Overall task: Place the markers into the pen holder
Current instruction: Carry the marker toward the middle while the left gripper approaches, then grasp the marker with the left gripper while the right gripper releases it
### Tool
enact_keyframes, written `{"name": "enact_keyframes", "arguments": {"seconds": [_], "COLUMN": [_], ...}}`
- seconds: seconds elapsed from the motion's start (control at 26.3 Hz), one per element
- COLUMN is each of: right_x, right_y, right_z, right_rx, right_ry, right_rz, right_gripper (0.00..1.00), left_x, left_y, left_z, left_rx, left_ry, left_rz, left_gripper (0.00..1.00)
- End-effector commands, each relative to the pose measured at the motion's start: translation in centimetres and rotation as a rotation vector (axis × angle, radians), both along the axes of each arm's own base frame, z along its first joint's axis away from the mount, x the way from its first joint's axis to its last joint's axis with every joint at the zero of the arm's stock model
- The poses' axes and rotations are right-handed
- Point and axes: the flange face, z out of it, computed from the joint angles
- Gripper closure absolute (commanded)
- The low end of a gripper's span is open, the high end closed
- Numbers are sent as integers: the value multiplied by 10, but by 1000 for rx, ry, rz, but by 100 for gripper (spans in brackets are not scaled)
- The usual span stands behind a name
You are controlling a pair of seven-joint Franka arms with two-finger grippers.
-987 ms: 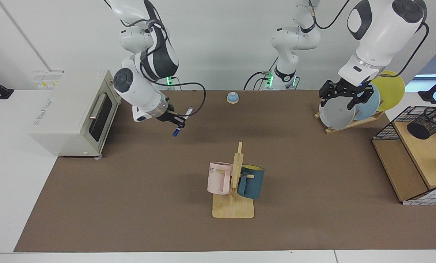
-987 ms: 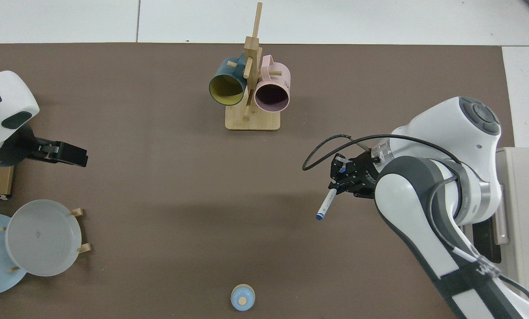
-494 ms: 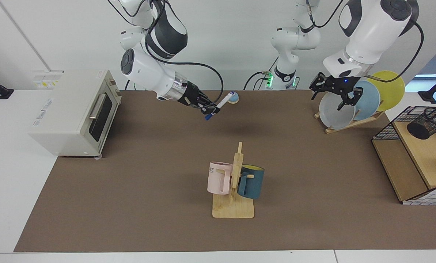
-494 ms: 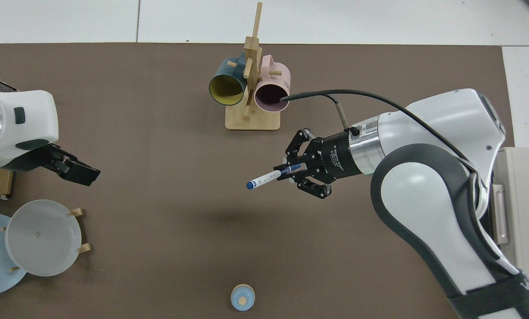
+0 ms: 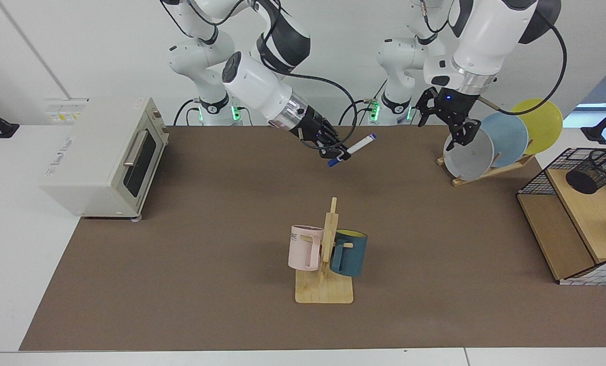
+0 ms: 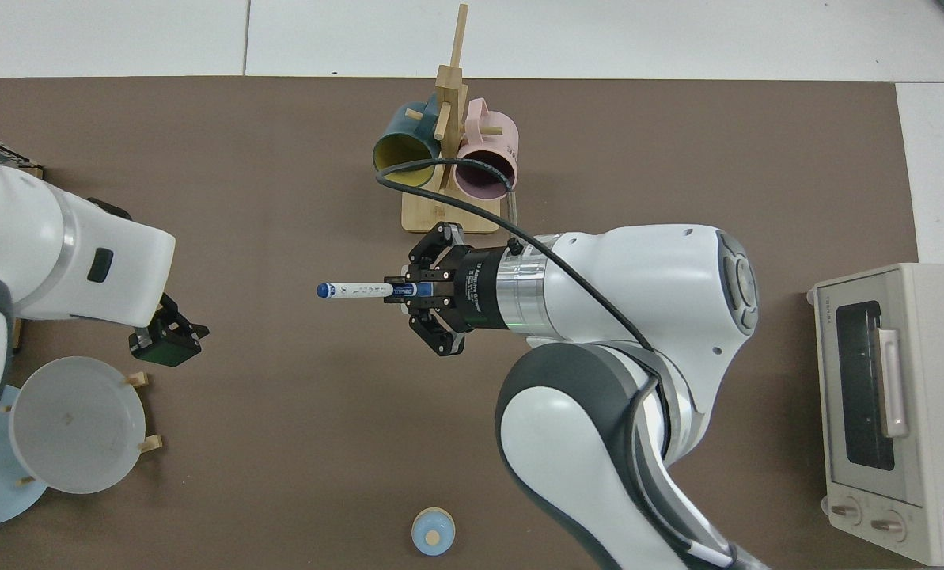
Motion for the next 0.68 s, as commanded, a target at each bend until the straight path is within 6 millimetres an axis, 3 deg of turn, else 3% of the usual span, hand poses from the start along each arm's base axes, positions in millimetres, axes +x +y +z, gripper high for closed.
{"name": "enact_keyframes", "arguments": {"seconds": [0.0,0.11,0.23,0.42,0.53,0.65], "right_x": [5,1,1,-4,-9,-9], "right_y": [23,34,37,52,61,61], "right_z": [-5,-10,-14,-23,-29,-29], "right_rx": [27,30,29,26,20,20], "right_ry": [15,17,25,13,20,20], "right_rz": [-72,-99,-109,-113,-109,-109], "right_gripper": [100,100,100,100,100,100], "left_x": [-4,-3,-8,-11,-16,-16], "left_y": [-16,-22,-41,-53,-71,-81], "left_z": [4,5,0,-17,-27,-31], "left_rx": [14,6,7,-15,-43,-45], "left_ry": [-40,-63,-69,-67,-57,-69], "left_rz": [-244,-310,-368,-449,-477,-498], "left_gripper": [0,0,0,0,0,0]}}
